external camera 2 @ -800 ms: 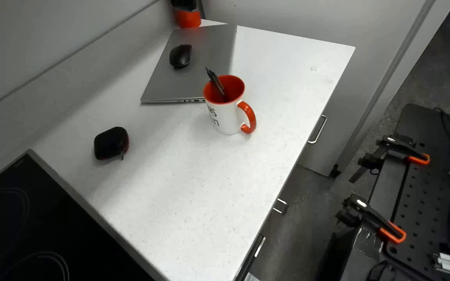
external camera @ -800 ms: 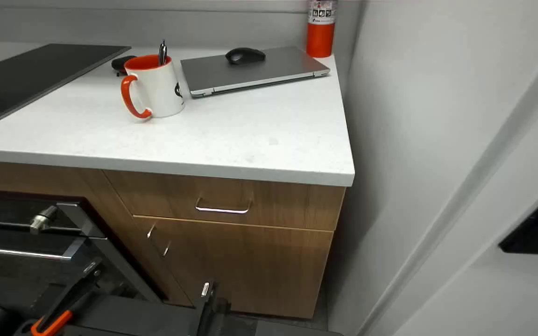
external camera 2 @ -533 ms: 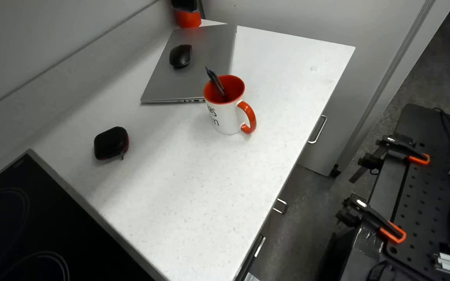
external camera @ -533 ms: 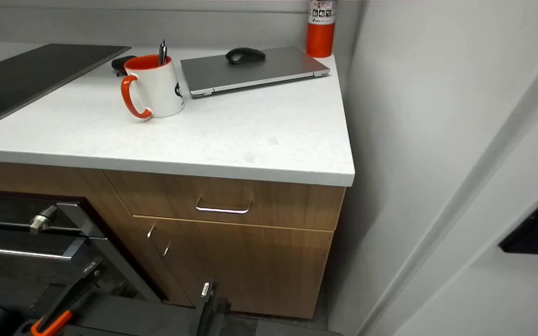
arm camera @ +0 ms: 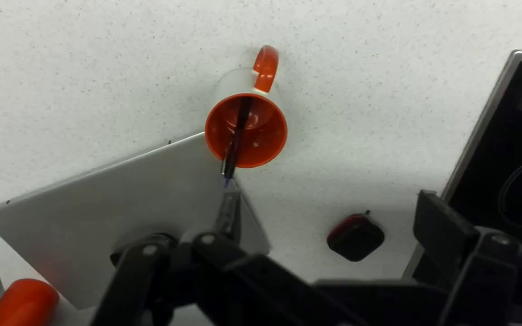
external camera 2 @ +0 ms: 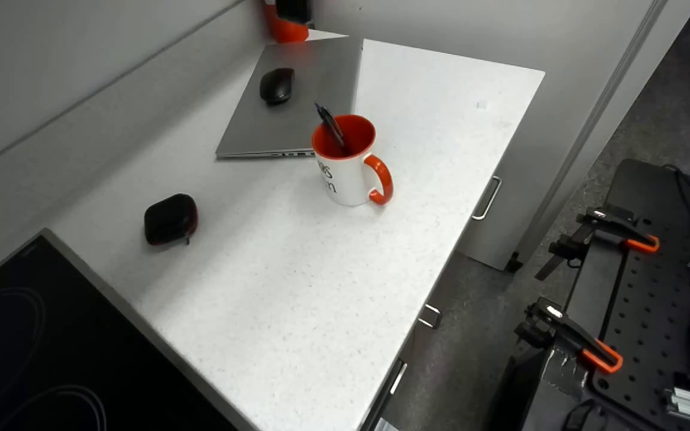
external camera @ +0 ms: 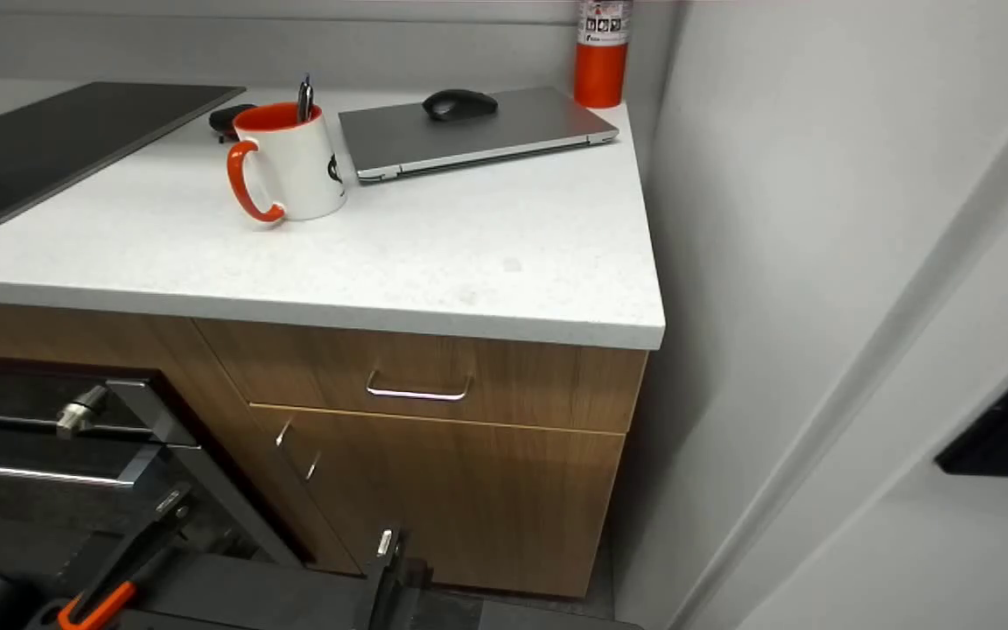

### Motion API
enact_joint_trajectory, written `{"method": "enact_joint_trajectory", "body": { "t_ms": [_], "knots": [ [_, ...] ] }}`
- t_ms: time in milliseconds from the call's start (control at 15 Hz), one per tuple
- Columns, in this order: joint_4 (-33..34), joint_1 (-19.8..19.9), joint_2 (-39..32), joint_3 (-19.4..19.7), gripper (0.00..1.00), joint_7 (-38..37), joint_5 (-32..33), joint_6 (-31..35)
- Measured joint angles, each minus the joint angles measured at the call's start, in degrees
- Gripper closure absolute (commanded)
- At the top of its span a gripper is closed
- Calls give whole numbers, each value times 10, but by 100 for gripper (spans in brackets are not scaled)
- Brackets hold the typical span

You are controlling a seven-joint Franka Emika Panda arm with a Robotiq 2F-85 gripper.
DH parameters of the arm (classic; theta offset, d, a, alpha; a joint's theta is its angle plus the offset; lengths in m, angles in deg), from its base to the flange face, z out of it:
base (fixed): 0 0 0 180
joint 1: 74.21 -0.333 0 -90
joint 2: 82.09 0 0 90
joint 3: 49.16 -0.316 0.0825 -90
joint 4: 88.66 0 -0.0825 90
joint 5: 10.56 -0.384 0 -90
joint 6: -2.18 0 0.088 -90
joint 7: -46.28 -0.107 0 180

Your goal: Take the marker from the cup and put it on the counter

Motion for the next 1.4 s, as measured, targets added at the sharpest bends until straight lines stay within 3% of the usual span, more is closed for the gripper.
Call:
{"method": "enact_joint_trajectory", "body": {
  "t_ms": [533, 1067, 1400],
  "knots": [
    [-59, 54, -68, 64, 0, 1, 9, 102],
    [-57, 50, -72, 59, 0, 1, 1, 102],
    [-55, 35, -111, 53, 0, 2, -20, 127]
  ]
}}
